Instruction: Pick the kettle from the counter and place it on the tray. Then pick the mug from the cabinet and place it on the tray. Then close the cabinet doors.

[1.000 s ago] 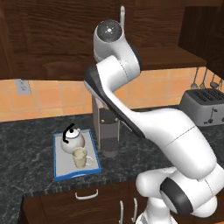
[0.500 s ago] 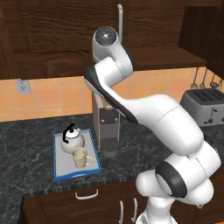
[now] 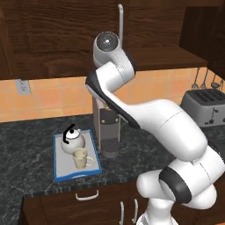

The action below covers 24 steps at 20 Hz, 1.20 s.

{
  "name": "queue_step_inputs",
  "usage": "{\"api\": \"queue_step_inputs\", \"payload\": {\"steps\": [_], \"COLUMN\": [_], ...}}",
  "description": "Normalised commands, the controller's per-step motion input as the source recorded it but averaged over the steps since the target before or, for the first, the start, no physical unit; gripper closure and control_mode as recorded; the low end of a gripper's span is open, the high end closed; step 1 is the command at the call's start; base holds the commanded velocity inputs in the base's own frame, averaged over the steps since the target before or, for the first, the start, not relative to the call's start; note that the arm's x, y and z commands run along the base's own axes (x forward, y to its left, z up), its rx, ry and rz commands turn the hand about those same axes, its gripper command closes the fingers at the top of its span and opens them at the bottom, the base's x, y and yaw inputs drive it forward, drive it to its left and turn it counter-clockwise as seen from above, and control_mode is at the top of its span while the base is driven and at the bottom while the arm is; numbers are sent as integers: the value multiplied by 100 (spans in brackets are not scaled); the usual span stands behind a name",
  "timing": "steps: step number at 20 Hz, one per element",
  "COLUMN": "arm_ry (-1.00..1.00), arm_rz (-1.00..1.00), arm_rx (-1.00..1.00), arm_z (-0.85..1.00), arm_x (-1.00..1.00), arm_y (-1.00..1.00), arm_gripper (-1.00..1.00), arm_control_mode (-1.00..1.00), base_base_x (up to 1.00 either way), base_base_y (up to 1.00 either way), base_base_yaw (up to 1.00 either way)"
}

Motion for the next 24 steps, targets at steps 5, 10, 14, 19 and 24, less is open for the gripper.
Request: {"api": "queue_step_inputs", "payload": {"steps": [5, 10, 14, 19, 24], "arm_ry": [0, 0, 0, 0, 0], "arm_rz": [2, 0, 2, 0, 0], "arm_rx": [0, 0, -1, 0, 0], "arm_z": [0, 0, 0, 0, 0], "arm_x": [-88, -96, -96, -89, -82], "arm_y": [-8, -5, -8, -8, -22], "arm_gripper": [-100, -100, -100, -100, -100], "arm_control_mode": [-100, -100, -100, -100, -100], "base_base_x": [0, 0, 0, 0, 0], "base_base_y": [0, 0, 0, 0, 0], "base_base_yaw": [0, 0, 0, 0, 0]}}
